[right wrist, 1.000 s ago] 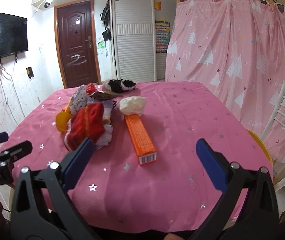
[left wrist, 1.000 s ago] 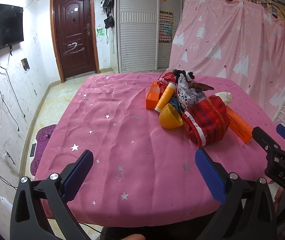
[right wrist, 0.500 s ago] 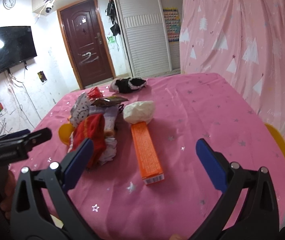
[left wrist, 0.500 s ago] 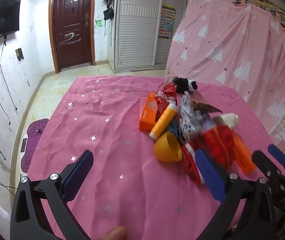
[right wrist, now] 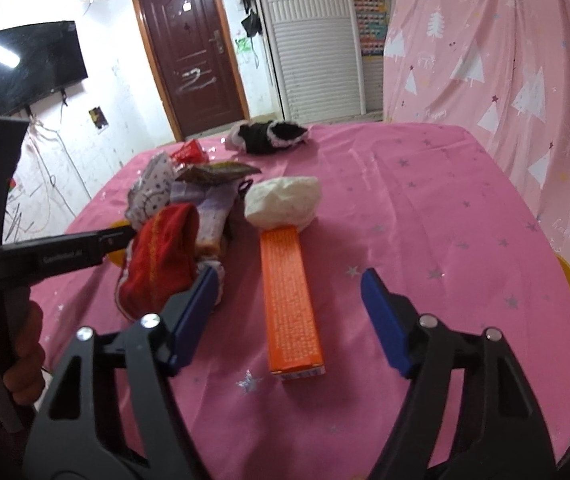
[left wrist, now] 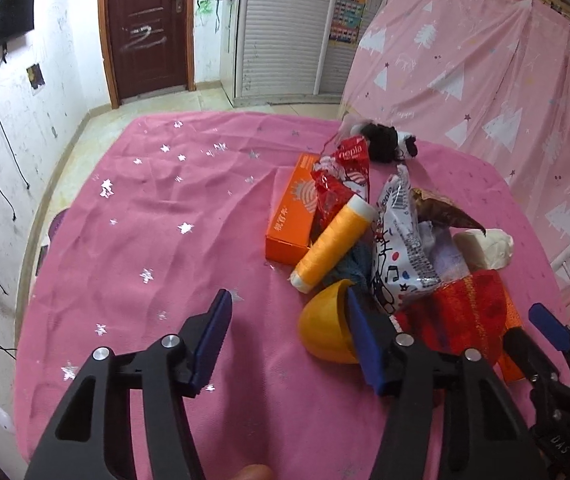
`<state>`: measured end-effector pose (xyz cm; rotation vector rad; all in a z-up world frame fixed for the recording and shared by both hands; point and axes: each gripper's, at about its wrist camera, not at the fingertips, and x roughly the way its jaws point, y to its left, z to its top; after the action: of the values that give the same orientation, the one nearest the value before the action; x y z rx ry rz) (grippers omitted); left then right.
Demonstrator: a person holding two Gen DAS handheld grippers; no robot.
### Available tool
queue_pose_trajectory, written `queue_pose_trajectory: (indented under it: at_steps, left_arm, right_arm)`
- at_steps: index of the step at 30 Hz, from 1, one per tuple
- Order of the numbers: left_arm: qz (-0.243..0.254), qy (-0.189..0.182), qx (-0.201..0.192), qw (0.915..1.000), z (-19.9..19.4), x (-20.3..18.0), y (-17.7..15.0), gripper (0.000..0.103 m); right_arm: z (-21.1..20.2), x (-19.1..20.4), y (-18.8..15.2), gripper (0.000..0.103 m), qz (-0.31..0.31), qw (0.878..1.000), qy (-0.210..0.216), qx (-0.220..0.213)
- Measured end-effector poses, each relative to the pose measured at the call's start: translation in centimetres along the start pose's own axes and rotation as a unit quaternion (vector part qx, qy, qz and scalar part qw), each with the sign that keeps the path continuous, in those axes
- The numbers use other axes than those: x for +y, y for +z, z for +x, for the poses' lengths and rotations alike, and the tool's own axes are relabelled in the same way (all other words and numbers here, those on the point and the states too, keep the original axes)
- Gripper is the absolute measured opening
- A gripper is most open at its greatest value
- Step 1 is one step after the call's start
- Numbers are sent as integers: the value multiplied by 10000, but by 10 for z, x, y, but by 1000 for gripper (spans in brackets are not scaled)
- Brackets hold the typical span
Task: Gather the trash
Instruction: 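Grasp the orange box with the right tool while the left tool grasps the yellow cup, then carry both items to the yellow bin and open both tools to drop them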
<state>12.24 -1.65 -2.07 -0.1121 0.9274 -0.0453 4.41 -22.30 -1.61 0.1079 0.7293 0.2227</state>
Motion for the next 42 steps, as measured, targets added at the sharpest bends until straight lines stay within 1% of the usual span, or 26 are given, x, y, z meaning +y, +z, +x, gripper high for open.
queue_pose_trajectory:
  at_steps: [3,4,5,6,7,8,9,10,11,14,17,24,26,30,33,36,40,42]
  left_arm:
    - [-92,-147,124,9998,7,0,1,52]
    - [-88,-122,105,9998,10,-1,2,52]
    - [-80,-101,96,9999,10,-2,1,48]
    - [-79,-88,90,9999,9,-3,0,36]
    - [-96,-73,93,9999,10,-4,0,30]
    - [-129,-67,96,9998,9,-4,-1,19]
    - [-157,-84,113,9998,9,-3,-2,13]
    - [-180,-91,113,9997,8,-3,-3,10]
    - [-203,-82,106,9997,7,-2,-4,8]
    - [-287,-71,38,9996,1,1,-7,6]
    - [-298,62,-122,9995,-8,3,-9,6]
    - [-283,271,-557,9977,-43,5,-5,7]
    - [-263,268,-643,9972,-52,3,-2,7]
    - [-66,181,-844,9962,-69,-16,8,7]
    - [184,26,-935,9954,-78,-43,17,7]
    - [432,-245,-901,9947,-80,-75,25,7]
    - [836,-624,-875,9907,-79,-132,33,7]
    - [1012,-871,-825,9876,-78,-160,34,7]
  right_arm:
    - [6,-1,0,71,-7,10000,-48,81]
    - [7,-2,0,68,-10,9999,-43,107]
    - [10,-2,0,66,-33,9999,-22,151]
    - [12,-2,-1,59,-52,9998,-13,188]
    - [13,-2,-1,51,-61,9998,7,214]
    - [16,-3,-2,47,-54,9996,42,266]
    - [16,-3,-3,39,-81,9996,31,263]
    - [17,-3,-3,28,-132,9996,24,265]
    - [16,-1,-4,24,-160,9996,20,252]
    - [14,-2,-5,23,-193,9995,47,249]
    - [8,-1,-6,22,-186,9995,149,207]
    - [-13,4,1,22,-198,9995,247,-83]
    - [-17,2,4,22,-178,9994,240,-152]
    - [-29,-14,14,22,-72,9992,127,-363]
    - [-39,-34,19,22,63,9985,-15,-542]
    - [-49,-62,23,22,263,9969,-248,-692]
    - [-63,-108,24,22,629,9923,-606,-883]
    - [-71,-137,24,22,857,9884,-824,-947]
